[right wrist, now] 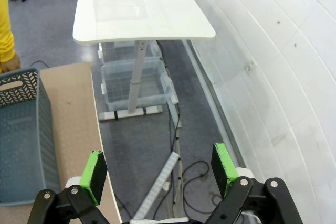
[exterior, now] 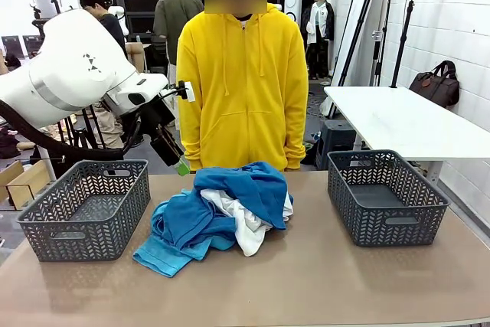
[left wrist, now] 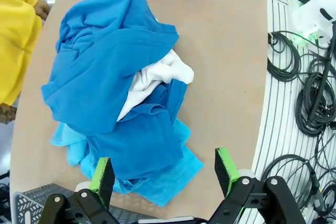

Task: Sort the tops and bottoms.
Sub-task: Lift clothes from the center of the table with your left hand.

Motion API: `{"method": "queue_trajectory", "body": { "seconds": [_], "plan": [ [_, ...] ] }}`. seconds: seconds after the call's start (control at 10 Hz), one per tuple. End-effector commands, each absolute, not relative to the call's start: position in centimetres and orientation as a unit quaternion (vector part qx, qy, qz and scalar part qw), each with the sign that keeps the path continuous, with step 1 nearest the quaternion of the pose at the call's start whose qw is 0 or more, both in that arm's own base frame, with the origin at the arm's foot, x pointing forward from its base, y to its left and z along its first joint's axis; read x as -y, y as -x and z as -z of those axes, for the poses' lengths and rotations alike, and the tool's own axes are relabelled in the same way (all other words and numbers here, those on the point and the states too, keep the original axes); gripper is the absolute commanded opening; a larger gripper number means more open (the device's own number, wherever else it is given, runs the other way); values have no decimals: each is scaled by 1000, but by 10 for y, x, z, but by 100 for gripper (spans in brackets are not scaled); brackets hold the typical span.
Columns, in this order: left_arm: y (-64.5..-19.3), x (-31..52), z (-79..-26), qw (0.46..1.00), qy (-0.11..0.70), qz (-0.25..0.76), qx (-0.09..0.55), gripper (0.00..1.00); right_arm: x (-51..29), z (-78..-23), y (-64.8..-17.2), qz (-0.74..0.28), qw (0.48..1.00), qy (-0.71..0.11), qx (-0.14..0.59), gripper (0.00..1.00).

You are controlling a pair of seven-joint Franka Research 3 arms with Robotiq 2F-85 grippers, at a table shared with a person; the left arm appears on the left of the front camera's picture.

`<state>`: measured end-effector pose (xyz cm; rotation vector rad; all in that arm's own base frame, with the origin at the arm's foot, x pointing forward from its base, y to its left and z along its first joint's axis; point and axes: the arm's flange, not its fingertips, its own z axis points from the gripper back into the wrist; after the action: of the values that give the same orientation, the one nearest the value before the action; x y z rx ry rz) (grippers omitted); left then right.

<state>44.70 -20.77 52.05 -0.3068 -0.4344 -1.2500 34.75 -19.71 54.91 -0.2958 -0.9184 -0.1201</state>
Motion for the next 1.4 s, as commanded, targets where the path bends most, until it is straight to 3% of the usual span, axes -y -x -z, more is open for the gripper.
{"method": "queue_trajectory", "body": {
  "seconds": [0.0, 0.5, 1.3],
  "plan": [
    [-484, 209, -517, 750, 162, 609, 198, 100, 197, -548, -346, 56, 887, 144, 436, 100],
    [-551, 253, -479, 716, 166, 655, 175, 100, 197, -548, -346, 56, 887, 144, 436, 100],
    [-551, 276, -431, 713, 165, 663, 158, 100, 197, -548, -346, 56, 887, 144, 436, 100]
  ]
}}
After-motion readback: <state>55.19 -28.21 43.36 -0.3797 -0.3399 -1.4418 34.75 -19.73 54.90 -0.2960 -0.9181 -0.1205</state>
